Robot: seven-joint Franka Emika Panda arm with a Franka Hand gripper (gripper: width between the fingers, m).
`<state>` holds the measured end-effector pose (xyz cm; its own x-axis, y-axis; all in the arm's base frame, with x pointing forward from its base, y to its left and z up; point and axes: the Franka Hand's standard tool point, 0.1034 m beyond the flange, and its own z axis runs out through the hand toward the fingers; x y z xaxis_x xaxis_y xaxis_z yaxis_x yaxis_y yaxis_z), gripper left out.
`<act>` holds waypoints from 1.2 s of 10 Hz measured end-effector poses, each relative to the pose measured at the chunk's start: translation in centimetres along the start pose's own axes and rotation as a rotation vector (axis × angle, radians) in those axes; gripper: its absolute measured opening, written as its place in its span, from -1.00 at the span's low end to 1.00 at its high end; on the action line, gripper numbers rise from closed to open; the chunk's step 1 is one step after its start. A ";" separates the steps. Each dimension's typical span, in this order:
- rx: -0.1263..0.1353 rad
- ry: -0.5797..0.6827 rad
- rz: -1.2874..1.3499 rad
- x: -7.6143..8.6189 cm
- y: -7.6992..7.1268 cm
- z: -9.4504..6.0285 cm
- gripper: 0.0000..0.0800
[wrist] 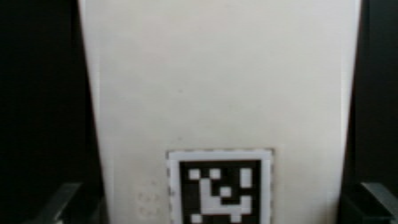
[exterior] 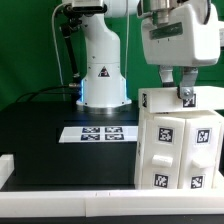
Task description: Assemble cabinet
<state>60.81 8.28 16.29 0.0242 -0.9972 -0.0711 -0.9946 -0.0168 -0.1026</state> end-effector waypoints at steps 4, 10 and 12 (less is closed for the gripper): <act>-0.012 -0.046 0.197 0.8 0.2 0.3 0.40; 0.021 -0.069 0.287 -0.1 -0.6 -1.2 0.96; 0.038 -0.074 0.280 -0.5 -1.0 -1.8 0.99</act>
Offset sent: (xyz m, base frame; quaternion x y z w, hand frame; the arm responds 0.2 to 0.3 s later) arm -0.0042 -0.0070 -0.0046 -0.0370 -0.0331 0.1372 0.9893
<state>61.58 8.62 18.19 -0.2423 -0.9544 -0.1742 -0.9590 0.2628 -0.1059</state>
